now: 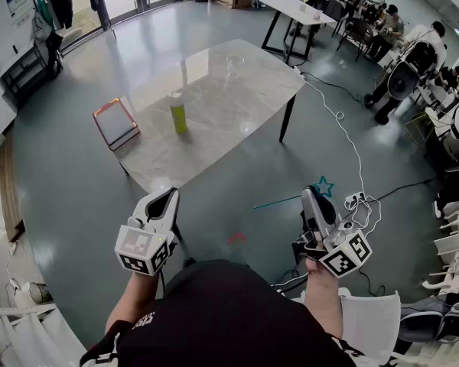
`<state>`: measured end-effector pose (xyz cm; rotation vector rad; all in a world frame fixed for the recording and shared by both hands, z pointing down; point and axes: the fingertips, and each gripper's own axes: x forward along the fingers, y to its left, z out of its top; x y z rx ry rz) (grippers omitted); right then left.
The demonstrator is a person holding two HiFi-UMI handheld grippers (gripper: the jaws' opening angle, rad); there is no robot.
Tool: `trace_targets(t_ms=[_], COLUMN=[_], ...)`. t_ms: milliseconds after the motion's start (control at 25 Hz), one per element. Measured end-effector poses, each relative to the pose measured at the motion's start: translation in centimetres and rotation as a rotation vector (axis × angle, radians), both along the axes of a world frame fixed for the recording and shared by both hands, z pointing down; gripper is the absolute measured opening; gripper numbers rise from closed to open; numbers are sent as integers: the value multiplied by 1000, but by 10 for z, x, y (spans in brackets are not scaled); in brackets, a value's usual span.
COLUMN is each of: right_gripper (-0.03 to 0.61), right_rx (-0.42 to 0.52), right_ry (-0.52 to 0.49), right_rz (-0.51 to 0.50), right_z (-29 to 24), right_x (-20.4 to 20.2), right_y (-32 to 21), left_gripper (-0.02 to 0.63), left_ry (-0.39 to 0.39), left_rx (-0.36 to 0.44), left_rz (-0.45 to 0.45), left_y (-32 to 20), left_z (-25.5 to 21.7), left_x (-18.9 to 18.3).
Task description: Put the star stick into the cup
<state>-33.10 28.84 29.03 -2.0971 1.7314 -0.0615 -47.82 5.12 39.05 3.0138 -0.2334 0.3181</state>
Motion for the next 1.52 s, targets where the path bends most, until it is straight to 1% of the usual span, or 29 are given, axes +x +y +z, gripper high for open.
trace_targets(t_ms=[280, 640, 800, 920, 1120, 1240, 1400, 1520], right_gripper=[18, 18, 18, 20, 20, 20, 20, 20], right_rx=[-2, 16, 38, 53, 47, 40, 40, 42], right_ry=[-4, -11, -14, -19, -13, -31, -67, -74], right_rz=[-10, -15, -14, -1, 16, 9, 10, 14], right_z=[-1, 0, 0, 0, 6, 15, 23, 26], right_x=[4, 13, 16, 20, 29, 32, 39, 42], right_y=[4, 24, 40, 61, 99, 116, 130, 133], left_gripper=[3, 3, 4, 3, 3, 3, 3, 4], left_ry=[1, 0, -2, -4, -10, -7, -16, -15], left_rx=[12, 20, 24, 25, 48, 43, 36, 32], left_rz=[-4, -1, 7, 26, 46, 50, 62, 66], left_y=[6, 26, 39, 58, 93, 111, 126, 127], left_z=[-4, -6, -7, -10, -14, -12, -8, -5], left_x=[4, 15, 21, 29, 45, 55, 64, 69])
